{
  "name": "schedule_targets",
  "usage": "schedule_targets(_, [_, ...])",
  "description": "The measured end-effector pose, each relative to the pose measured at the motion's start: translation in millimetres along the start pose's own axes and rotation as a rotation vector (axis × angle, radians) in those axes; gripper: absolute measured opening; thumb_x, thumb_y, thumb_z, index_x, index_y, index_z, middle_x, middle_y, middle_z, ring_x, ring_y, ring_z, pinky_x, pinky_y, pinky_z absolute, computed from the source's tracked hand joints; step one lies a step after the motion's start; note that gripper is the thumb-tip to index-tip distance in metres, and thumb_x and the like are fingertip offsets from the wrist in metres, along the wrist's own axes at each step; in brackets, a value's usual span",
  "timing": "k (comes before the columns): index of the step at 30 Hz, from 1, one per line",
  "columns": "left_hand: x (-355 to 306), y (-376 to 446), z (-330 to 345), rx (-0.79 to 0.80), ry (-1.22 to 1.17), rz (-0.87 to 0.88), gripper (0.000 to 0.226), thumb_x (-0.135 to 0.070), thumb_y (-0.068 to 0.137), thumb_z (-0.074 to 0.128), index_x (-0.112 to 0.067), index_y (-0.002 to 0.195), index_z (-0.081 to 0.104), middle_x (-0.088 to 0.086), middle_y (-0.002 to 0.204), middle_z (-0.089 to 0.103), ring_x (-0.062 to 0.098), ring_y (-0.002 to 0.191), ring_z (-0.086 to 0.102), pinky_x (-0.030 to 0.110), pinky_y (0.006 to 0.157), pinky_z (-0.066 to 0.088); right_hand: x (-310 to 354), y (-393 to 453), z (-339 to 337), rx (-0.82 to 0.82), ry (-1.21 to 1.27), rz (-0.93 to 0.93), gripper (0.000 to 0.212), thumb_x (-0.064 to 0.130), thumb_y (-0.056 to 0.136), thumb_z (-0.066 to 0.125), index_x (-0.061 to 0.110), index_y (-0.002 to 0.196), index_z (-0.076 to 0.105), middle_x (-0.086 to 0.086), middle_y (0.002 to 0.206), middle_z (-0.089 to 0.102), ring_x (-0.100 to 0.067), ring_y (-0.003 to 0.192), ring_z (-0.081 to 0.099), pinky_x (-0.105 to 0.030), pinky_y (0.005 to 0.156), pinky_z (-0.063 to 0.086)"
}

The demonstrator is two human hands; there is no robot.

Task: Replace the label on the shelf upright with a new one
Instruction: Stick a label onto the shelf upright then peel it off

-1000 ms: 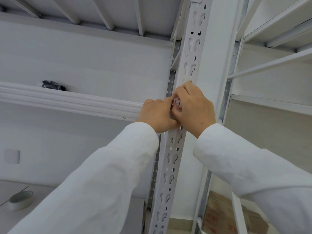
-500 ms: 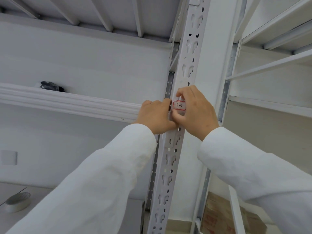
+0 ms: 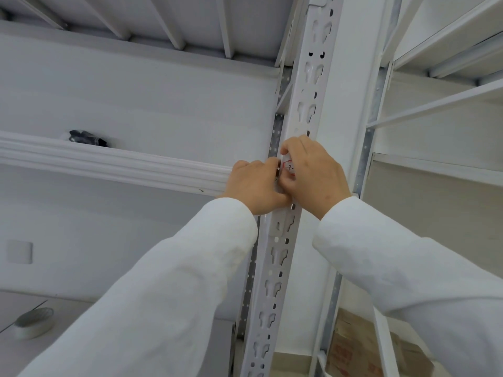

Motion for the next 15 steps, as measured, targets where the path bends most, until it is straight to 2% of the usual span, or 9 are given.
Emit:
schedule_targets(5, [0.1, 0.3, 0.1, -0.008, 0.011, 0.0, 0.029, -0.041, 0.079, 0.055, -0.021, 0.091, 0.038, -0.003, 0.08, 0.057, 0.021, 0.077, 0.051, 0.032, 0.083, 0.031, 0.8, 0.6, -1.8, 0.014, 0.023, -0.017, 0.023, 0.014, 0.084, 0.049, 0.012, 0.106, 0.053, -0.004, 0.1, 0.055, -0.022, 0.086, 0.05, -0.038, 0.061, 0.048])
schedule_targets(10, [0.7, 0.3, -0.2, -0.032, 0.02, 0.005, 0.029, -0.043, 0.081, 0.054, -0.022, 0.091, 0.037, -0.002, 0.081, 0.057, 0.021, 0.076, 0.048, 0.029, 0.079, 0.026, -7.8, -0.6, -5.6, 0.071, 0.147, 0.012, 0.029, 0.023, 0.083, 0.052, 0.016, 0.111, 0.049, 0.005, 0.096, 0.046, -0.014, 0.085, 0.044, -0.032, 0.066, 0.042])
schedule_targets(12, [0.0, -0.2, -0.6, -0.024, 0.015, 0.003, 0.029, -0.043, 0.08, 0.055, -0.022, 0.092, 0.037, -0.003, 0.08, 0.055, 0.02, 0.076, 0.048, 0.029, 0.079, 0.026, -6.8, -0.6, -3.8, 0.07, 0.14, 0.025, 0.031, 0.025, 0.083, 0.053, 0.018, 0.113, 0.048, 0.005, 0.102, 0.049, -0.015, 0.091, 0.046, -0.03, 0.067, 0.04])
schedule_targets(15, [-0.5, 0.1, -0.7, -0.02, 0.011, 0.005, 0.03, -0.042, 0.079, 0.056, -0.022, 0.092, 0.037, -0.004, 0.081, 0.055, 0.02, 0.076, 0.048, 0.029, 0.08, 0.027, -5.7, 0.3, -1.6, 0.051, 0.137, 0.052, 0.031, 0.021, 0.083, 0.051, 0.02, 0.114, 0.047, 0.004, 0.11, 0.053, -0.016, 0.099, 0.048, -0.034, 0.07, 0.045])
Point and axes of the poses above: each hand's wrist, its own y-axis towards the middle knuckle, its own z-axis out of the palm, x = y × z, the point moved 6 cm from there along y, towards the middle knuckle
